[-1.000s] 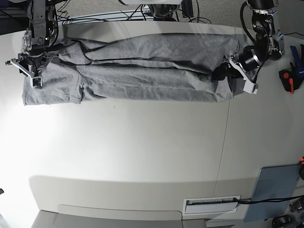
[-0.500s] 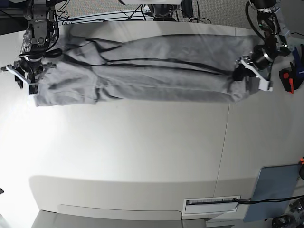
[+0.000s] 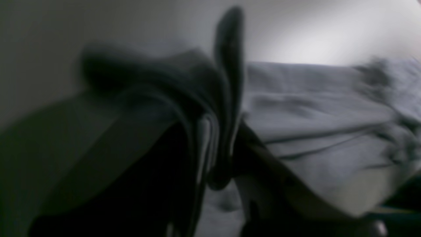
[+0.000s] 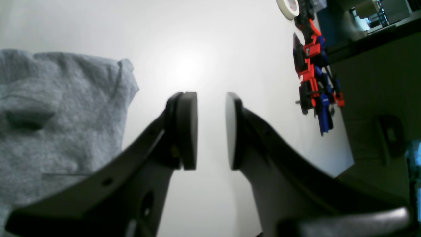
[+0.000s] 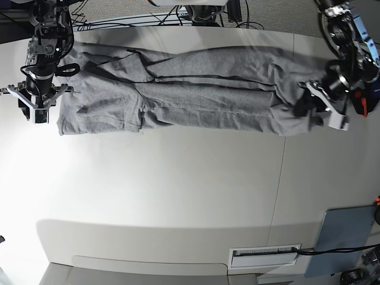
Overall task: Fold the T-shirt properly
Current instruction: 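Move the left gripper over the strip's middle and grasp the hem end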
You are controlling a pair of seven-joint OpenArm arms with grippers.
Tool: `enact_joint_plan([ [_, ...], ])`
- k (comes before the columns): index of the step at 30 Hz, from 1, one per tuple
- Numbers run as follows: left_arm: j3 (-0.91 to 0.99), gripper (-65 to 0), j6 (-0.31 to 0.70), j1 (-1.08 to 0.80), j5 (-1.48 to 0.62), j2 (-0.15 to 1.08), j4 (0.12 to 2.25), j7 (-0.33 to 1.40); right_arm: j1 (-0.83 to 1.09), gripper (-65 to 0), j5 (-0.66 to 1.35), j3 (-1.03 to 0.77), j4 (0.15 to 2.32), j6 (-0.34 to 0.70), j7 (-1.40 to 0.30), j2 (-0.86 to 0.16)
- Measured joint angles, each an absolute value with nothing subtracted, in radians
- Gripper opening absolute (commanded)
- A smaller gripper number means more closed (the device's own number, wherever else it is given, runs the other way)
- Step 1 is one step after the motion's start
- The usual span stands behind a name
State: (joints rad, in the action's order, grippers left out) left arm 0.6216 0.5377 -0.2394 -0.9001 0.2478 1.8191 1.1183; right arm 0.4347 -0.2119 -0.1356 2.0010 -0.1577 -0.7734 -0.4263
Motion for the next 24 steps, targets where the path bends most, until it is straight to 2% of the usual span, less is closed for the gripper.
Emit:
enact_joint_plan([
  [3, 0.551, -65.0, 0.538, -0.29, -0.934, 0.21, 1.856, 1.112, 0.435, -49.7, -0.212, -0.136, 2.001, -0.158, -0.773, -0.426],
  [8, 0.302, -65.0, 0.528, -0.323, -0.936, 0.152, 1.88, 1.105, 0.435, -49.7, -0.196, -0.136, 2.001, -0.158, -0.77, -0.426],
  [12, 0.117, -65.0, 0.434, -0.315, -0.828, 0.096, 1.882, 0.995, 0.435, -49.7, -0.185, -0.136, 2.001, -0.158, -0.77, -0.426],
  [17, -0.07, -65.0, 0.307, -0.248, -0.658, 0.028, 1.881, 0.947, 0.435, -49.7, -0.185, -0.136, 2.001, -0.157, -0.77, -0.427],
  [24, -0.237, -65.0, 0.176, -0.203, -0.46, -0.012, 1.879, 0.894, 0.435, -49.7, -0.185, -0.136, 2.001, -0.157, -0.771, -0.426],
])
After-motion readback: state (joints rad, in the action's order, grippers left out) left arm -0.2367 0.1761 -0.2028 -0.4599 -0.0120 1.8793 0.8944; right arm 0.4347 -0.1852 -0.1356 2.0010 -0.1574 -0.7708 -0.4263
